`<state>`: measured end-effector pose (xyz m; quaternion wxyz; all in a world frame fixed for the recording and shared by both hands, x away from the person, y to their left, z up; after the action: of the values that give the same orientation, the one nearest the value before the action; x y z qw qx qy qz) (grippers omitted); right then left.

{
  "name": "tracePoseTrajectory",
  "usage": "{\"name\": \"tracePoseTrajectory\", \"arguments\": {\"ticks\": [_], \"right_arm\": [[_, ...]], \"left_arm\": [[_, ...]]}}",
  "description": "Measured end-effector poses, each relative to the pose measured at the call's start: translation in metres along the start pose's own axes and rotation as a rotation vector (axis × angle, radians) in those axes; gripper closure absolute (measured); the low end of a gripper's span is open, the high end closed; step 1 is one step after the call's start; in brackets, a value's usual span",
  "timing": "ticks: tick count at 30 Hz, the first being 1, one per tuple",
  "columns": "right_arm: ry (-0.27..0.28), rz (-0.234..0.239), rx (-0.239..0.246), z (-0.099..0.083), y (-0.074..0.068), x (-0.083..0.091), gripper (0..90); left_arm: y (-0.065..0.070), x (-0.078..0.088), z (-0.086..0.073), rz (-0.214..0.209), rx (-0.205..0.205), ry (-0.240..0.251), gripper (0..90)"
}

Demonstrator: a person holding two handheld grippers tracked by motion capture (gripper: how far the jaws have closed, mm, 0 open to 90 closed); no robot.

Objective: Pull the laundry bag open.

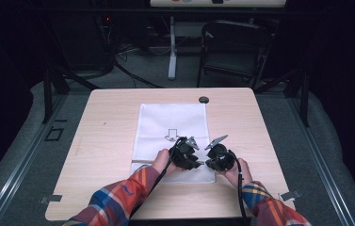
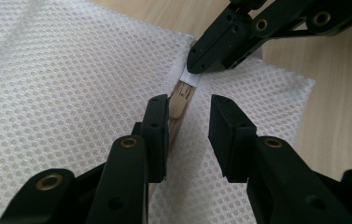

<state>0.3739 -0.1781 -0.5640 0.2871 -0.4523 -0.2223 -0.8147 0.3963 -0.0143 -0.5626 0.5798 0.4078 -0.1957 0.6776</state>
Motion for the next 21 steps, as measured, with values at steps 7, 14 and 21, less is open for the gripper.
{"name": "tracePoseTrajectory", "arguments": {"ticks": [7, 14, 21], "right_arm": [[0.008, 0.003, -0.018, -0.001, 0.000, -0.001, 90.0], [0.009, 0.004, -0.019, -0.001, -0.001, -0.001, 90.0], [-0.001, -0.006, -0.021, -0.002, -0.001, 0.000, 90.0]], "left_arm": [[-0.002, -0.007, 0.001, 0.018, 0.007, -0.006, 67.3], [0.000, -0.013, 0.002, 0.037, 0.001, -0.008, 76.2], [0.001, -0.011, 0.003, 0.048, -0.021, -0.028, 80.8]]}}
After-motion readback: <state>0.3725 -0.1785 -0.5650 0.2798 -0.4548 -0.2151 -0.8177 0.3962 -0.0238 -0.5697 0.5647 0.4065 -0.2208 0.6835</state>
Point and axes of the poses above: each handheld gripper's, and its own axes: x roughly backward along the jaws, z roughly out of its top, y roughly to its right, the point moved 1 cm from there along -x, roughly forward along the jaws, and after that the axes turned 7 degrees about -z, right-handed, at the moved point
